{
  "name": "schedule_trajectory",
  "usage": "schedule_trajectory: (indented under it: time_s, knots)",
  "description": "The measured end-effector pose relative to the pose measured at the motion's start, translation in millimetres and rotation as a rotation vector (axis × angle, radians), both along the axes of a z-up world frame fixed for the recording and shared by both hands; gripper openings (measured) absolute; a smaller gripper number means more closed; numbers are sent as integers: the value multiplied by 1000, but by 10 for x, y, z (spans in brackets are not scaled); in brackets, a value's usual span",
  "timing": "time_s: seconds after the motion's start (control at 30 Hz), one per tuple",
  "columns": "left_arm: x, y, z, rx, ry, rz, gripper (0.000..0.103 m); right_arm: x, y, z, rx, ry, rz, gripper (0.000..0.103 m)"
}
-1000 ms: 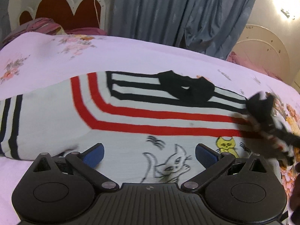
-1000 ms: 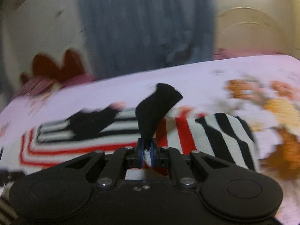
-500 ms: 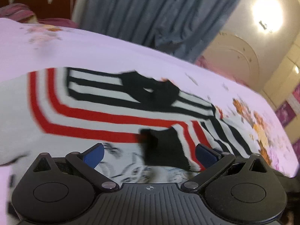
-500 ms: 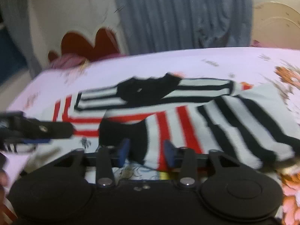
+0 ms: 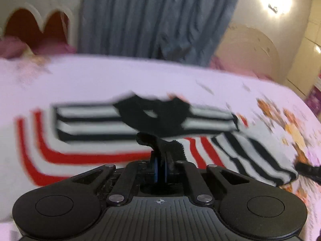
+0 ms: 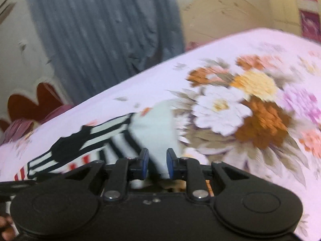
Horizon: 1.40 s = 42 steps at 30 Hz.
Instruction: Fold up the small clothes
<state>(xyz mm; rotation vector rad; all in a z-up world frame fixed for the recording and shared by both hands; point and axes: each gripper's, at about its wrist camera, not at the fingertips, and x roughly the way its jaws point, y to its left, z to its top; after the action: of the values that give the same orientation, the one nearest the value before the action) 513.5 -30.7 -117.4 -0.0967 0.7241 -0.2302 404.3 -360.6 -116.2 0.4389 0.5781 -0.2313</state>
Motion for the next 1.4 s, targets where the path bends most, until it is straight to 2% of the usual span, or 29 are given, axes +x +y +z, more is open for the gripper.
schedule_trajectory:
  time_s: [0.07,0.1,0.2,0.33,0.4,0.43,0.47,0.5,0.53,0.57,0.67,0.73,0.8,0.83,0.87,0.9,0.97,1.0,1.03,1.07,1.1,1.13,1.2,1.3,1.37,1.4]
  knots:
    - [-46,198,-21,37,2,29,5,-13,-71,-47,33,8,-14,22]
    - [-13,263,-90,55,25,36,5,-19,-109,-81,63,19,-12,27]
    - [21,377,-315,51,93,53,5,-32,-178,-215,172,41,6,27]
    - [16,341,-390,41,100,75,5,-10,-174,-311,239,63,25,31]
    - [12,354,-409,31,101,90,16,29,-162,-338,238,78,45,34]
    - [-24,380,-426,24,99,96,38,67,-160,-368,243,93,57,35]
    - [-2,378,-442,22,100,96,46,104,-153,-409,238,121,68,33]
    - [35,368,-463,24,102,92,46,141,-132,-438,221,151,86,30]
    - [45,357,-480,34,99,83,20,149,-96,-441,190,161,103,30]
    - [49,364,-467,35,90,85,4,136,-83,-402,171,142,104,30]
    - [27,411,-387,23,40,96,4,161,-191,-250,172,44,75,33]
    - [29,407,-380,30,35,86,5,363,-322,-197,185,23,76,34]
    - [26,432,-394,31,33,108,19,600,-451,-188,204,5,82,34]
    - [32,456,-402,31,33,133,40,706,-512,-193,208,-2,80,34]
    - [52,478,-417,22,38,153,52,801,-570,-220,225,0,78,33]
    - [82,495,-437,16,47,166,52,904,-635,-259,262,1,83,33]
    - [172,495,-497,9,78,172,51,1102,-698,-336,306,14,100,33]
    - [213,477,-511,2,83,156,46,1204,-707,-382,309,34,118,34]
    - [227,453,-514,-4,80,138,4,1281,-690,-431,317,55,137,34]
    - [224,452,-480,-29,71,130,4,1338,-679,-480,324,72,152,32]
    - [157,470,-400,-46,18,153,4,1377,-661,-503,321,78,174,13]
    - [72,473,-315,-35,-43,162,4,1377,-625,-470,287,73,190,10]
    - [-27,455,-278,41,-99,182,4,1323,-505,-359,174,42,230,9]
    - [62,438,-493,85,-23,172,4,1359,-411,-429,84,86,249,9]
    - [102,402,-590,108,5,161,4,1370,-416,-451,76,93,249,8]
    - [105,391,-567,116,8,159,5,1356,-408,-409,51,90,237,17]
